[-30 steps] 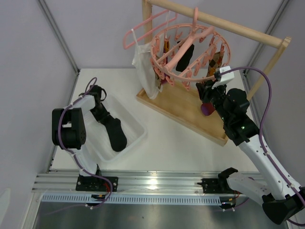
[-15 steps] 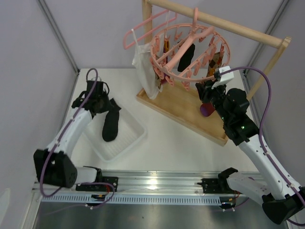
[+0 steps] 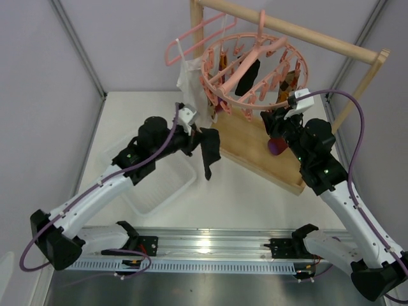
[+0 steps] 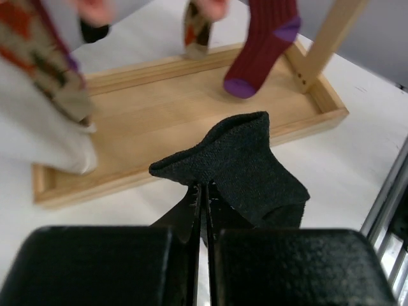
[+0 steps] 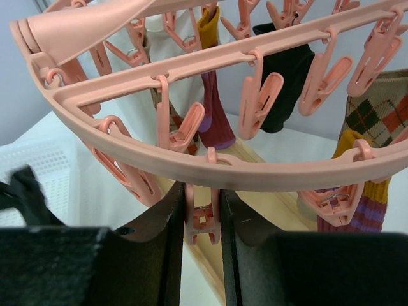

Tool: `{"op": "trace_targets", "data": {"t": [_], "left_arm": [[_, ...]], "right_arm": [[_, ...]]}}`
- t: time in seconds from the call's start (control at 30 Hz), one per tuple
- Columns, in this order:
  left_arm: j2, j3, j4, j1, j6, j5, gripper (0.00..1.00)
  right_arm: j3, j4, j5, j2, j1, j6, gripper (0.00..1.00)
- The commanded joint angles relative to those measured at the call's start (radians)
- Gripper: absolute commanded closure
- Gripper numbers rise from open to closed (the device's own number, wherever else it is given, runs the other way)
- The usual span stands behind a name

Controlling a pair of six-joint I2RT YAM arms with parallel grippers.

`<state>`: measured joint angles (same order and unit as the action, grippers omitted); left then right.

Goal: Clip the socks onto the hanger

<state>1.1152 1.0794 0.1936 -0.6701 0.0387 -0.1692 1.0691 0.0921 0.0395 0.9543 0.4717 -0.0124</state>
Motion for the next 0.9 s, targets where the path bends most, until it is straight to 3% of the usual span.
{"op": "trace_targets", "data": {"t": [0.0,0.37,0.87], "left_arm": [[0.095,0.059,-0.135,-0.065,-0.103,-0.113,0.99],[0.31,0.198,-0.313,-0.157,-0.046,-0.167,0.99],[0.431,0.312,-0.316,-0.172,0.052,-0.156,0.99]], "right_arm": [[0.026,0.014,-0.029,-0.029,-0.004,-0.023,0.99],[0.034,0.011,-0.138,-0.06,-0.007,-0.063,0.99],[0.035,0.003,-0.188,-0.065,-0.016,-0.084,0.99]]}}
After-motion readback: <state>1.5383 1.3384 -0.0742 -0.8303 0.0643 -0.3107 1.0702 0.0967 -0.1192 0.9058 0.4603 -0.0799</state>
